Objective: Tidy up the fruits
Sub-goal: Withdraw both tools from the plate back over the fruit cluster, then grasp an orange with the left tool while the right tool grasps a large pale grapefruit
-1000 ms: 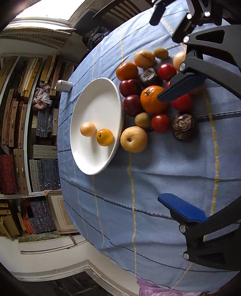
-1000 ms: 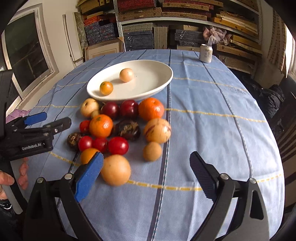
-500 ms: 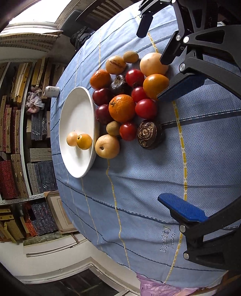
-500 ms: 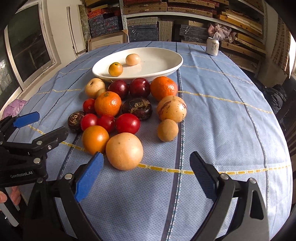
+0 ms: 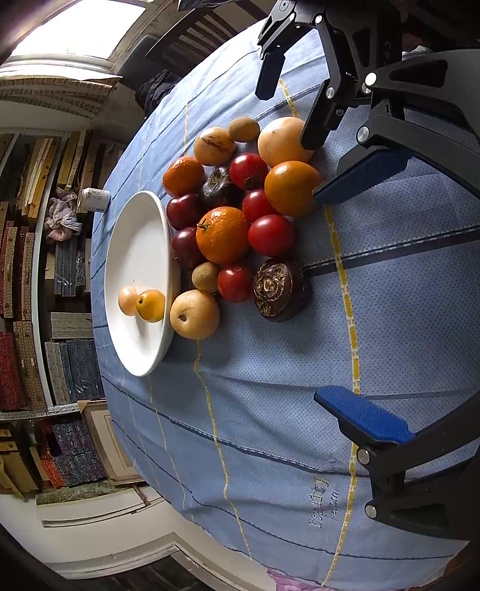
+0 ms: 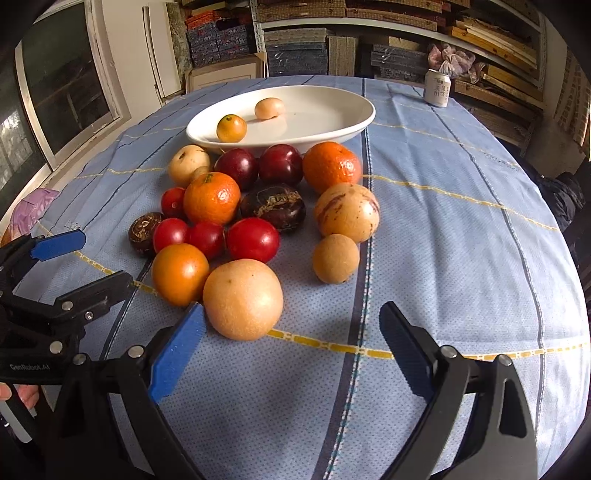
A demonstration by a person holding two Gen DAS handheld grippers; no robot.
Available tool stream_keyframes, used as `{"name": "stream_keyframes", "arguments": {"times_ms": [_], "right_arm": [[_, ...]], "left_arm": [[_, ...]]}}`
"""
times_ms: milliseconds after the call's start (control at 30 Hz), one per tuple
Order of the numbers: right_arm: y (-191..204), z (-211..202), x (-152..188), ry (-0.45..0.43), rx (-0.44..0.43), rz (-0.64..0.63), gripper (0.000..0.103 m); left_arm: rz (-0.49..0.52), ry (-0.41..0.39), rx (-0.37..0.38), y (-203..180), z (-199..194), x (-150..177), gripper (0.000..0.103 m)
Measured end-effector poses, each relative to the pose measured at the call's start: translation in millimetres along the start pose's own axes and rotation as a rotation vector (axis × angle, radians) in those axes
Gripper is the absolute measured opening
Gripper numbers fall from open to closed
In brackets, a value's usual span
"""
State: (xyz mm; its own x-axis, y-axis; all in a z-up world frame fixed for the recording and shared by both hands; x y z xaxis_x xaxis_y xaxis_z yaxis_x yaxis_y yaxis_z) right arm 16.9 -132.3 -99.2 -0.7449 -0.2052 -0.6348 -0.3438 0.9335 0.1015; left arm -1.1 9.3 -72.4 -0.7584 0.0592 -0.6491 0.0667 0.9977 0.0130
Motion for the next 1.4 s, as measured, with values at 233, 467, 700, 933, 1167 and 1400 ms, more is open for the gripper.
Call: {"name": "stream_keyframes", "arguments": {"times_ms": [233,467,700,933,1167,1400], "right_arm": [[-11,-5,3,-0.011,0.022,-0.021,0.092],[-14,-5,4,-0.037,-0.053,-0.082,0.081],[-9,1,2,0.0,-0.109,-0.11,0.07],[-6,4,-2,0.013,-0.092,-0.118,0.057],[-4,5,-4,0.007,-0.083,-0.11,0.044],[-7,0,0,0.0,-0.082,-0.084,0.043]], "left_arm": [[0.073,-0.021,0.065,-18,5,-1,0.099],[0.077,-0.035,0.145,-25,13,-1,0.098],[0.064,-0.019,0.242,-29,21,1,0.079],[0.037,-0.028,0.269,-32,26,0,0.074],[0.11,-0.03,0.227,-50,26,3,0.038],[0.103,-0.009,0.205,-52,26,1,0.037]]}}
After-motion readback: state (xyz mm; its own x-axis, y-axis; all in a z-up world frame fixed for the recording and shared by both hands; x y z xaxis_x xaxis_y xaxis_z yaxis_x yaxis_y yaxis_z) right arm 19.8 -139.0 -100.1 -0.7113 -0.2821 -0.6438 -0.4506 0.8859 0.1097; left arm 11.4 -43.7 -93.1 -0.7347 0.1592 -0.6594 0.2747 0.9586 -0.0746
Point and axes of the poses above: each gripper's, at about its wrist camera, not at the fingertips, and z roughly the way its jaws point, y to its left, x to its underside, the point moved 1 cm from there along z, roughly the way its jaws point, and after that the axes turned 1 degree about -y, right-handed, at the moved point
